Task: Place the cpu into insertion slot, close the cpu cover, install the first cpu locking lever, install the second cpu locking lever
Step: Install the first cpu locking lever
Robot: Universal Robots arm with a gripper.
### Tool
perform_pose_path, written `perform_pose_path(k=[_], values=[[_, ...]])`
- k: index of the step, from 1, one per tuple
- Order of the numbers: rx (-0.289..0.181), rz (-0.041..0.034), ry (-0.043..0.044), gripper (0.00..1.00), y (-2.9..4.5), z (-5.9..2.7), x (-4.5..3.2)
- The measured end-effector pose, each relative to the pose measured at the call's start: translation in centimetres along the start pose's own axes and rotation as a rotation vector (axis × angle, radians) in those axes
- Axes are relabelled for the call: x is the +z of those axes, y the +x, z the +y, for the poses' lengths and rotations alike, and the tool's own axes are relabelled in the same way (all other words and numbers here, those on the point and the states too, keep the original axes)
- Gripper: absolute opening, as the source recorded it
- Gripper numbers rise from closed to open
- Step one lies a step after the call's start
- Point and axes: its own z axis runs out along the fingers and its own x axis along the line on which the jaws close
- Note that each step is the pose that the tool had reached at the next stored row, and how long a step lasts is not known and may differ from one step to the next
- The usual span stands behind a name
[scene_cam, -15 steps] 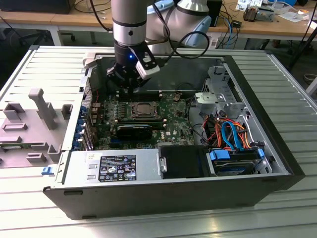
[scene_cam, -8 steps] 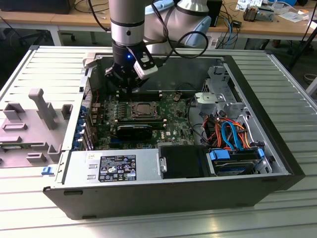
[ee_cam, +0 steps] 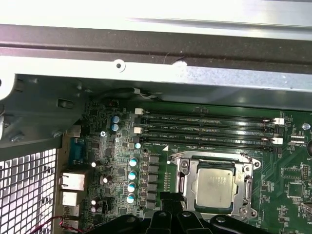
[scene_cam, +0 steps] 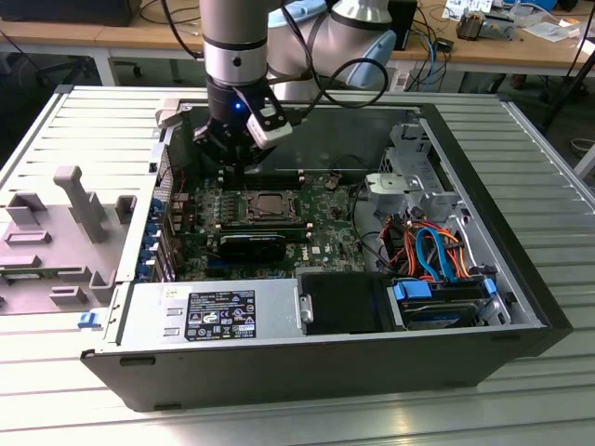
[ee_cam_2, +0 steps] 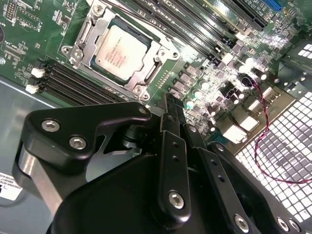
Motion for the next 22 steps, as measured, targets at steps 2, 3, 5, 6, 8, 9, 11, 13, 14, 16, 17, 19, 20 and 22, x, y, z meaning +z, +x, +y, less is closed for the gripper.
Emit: perform_pose_path(k=[2, 3, 5, 6, 8, 9, 11, 13, 14, 16, 17, 19, 20, 22], values=[[0.0, 0.0, -0.0001, 0.11, 0.13, 0.01, 0.01], [0.0, 0.0, 0.0, 0.11, 0.2, 0.01, 0.01], [0.0, -0.0001, 0.0, 0.11, 0.31, 0.02, 0.01], [0.0, 0.0, 0.0, 0.11, 0.36, 0.03, 0.01], [0.0, -0.0001, -0.0001, 0.11, 0.49, 0.04, 0.01], [0.0, 0.0, 0.0, 0.11, 0.53, 0.04, 0.01], [0.0, 0.0, 0.0, 0.11, 0.63, 0.05, 0.02], [0.0, 0.0, 0.0, 0.11, 0.76, 0.06, 0.02], [0.0, -0.0001, 0.0, 0.11, 0.8, 0.06, 0.02], [0.0, 0.0, 0.0, 0.11, 0.95, 0.07, 0.02], [0.0, 0.0, 0.0, 0.11, 1.01, 0.07, 0.02], [0.0, 0.0, 0.0, 0.11, 1.12, 0.08, 0.03], [0.0, 0.0, 0.0, 0.11, 1.19, 0.09, 0.03], [0.0, 0.0, 0.0, 0.11, 1.27, 0.09, 0.03]])
